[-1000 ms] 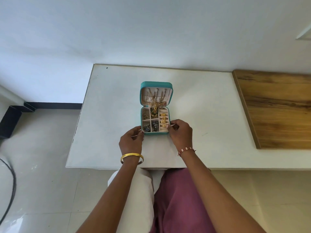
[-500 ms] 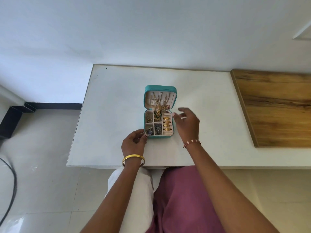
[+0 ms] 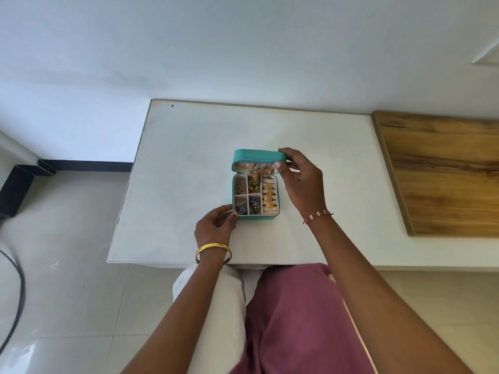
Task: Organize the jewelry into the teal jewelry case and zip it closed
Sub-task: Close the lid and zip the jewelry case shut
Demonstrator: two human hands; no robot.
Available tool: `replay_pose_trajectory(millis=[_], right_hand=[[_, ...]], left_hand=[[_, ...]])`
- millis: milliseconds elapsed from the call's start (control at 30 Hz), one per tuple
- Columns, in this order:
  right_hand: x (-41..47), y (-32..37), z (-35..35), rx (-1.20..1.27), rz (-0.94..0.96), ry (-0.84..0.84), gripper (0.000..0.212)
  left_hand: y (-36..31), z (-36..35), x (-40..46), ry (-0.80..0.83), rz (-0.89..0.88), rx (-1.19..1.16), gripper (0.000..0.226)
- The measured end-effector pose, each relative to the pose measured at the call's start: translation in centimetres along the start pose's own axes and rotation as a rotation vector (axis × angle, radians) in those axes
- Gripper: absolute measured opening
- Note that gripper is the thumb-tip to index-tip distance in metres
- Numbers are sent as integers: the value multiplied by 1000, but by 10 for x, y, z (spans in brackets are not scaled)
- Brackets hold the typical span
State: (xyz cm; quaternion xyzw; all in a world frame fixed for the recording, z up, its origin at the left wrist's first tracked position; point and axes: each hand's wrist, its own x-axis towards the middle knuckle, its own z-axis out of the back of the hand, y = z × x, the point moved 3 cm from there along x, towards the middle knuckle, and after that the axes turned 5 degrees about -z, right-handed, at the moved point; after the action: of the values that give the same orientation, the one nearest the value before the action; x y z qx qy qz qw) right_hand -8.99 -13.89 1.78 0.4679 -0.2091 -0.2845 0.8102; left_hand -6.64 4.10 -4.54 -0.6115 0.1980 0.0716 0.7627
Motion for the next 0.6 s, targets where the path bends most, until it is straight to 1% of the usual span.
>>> replay_pose_trajectory(millis=[200,333,500,600], right_hand=[[-28,-10,1,-65,119,40,30],[-44,-19,-2,-165,204,48,32],[-57,-31,-6,-257,253,72,29],[-61,-35,-9,-296,250,92,33]], left_hand=[[1,1,0,-2,-4,2,27],[1,1,1,0,-10,-3,25],[2,1,1,1,-22,2,28],[3,1,2,5,-27,-5,29]])
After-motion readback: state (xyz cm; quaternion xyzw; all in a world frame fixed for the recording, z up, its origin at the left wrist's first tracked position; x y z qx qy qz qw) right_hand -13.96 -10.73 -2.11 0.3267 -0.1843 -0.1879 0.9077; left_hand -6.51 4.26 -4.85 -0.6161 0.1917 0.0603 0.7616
